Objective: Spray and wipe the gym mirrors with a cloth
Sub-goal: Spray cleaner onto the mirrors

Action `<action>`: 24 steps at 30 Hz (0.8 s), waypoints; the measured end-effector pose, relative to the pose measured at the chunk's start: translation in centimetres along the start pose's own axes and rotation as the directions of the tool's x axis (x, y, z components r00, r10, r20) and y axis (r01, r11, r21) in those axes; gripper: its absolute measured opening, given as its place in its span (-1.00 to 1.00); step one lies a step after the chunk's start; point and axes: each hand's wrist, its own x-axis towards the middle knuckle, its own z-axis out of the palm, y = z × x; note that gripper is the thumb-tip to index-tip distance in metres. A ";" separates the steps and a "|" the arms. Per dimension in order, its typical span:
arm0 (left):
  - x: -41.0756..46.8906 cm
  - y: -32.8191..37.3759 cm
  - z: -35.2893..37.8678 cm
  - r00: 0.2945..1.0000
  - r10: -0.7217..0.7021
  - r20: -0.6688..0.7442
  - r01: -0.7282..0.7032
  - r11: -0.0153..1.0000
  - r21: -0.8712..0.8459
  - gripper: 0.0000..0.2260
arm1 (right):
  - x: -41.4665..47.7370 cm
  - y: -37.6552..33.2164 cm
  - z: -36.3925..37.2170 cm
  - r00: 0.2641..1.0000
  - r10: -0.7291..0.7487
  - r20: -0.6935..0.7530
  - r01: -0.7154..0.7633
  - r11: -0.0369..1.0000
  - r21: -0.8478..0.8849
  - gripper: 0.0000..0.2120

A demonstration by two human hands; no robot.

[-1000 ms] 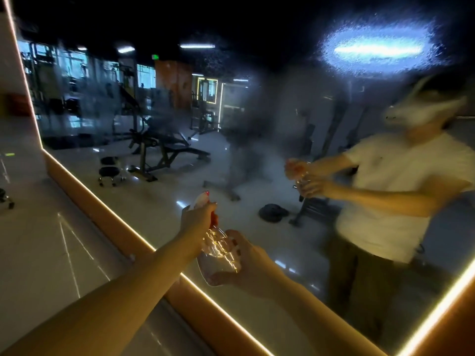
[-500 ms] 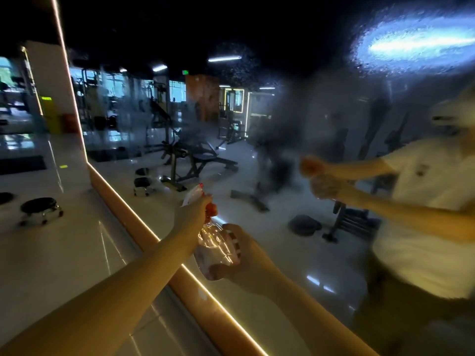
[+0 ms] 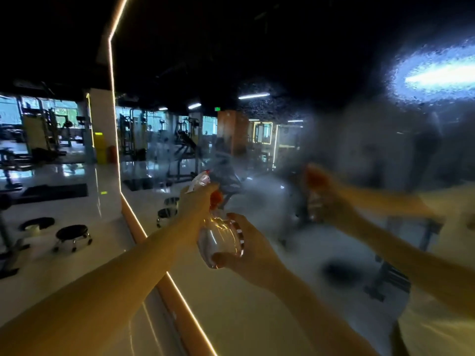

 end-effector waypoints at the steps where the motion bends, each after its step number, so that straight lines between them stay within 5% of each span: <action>1: 0.7 0.3 0.3 1.000 0.002 -0.022 -0.001 1.000 0.012 -0.83 | 1.1 0.4 -0.2 1.000 -0.003 -0.007 0.003 1.000 0.010 -0.22; 3: 2.1 1.0 0.5 0.997 0.002 -0.078 -0.002 1.000 0.005 -0.67 | 3.1 0.6 -0.8 0.999 -0.028 -0.028 0.029 0.999 0.039 -0.28; 7: 4.4 2.8 0.5 0.990 0.085 -0.114 -0.088 0.996 -0.023 -0.66 | 6.4 0.6 -1.3 0.991 -0.097 -0.090 0.105 0.991 0.087 -0.37; 15: 9.0 4.7 -1.4 0.961 0.241 -0.136 -0.245 0.969 -0.013 -0.96 | 11.4 0.0 2.0 0.955 -0.259 -0.144 0.265 0.964 0.021 -0.14; 24: 15.6 4.3 -4.6 0.971 0.220 -0.089 -0.212 0.973 0.092 -0.86 | 17.4 0.5 6.4 0.972 -0.194 -0.131 0.199 0.979 0.032 -0.01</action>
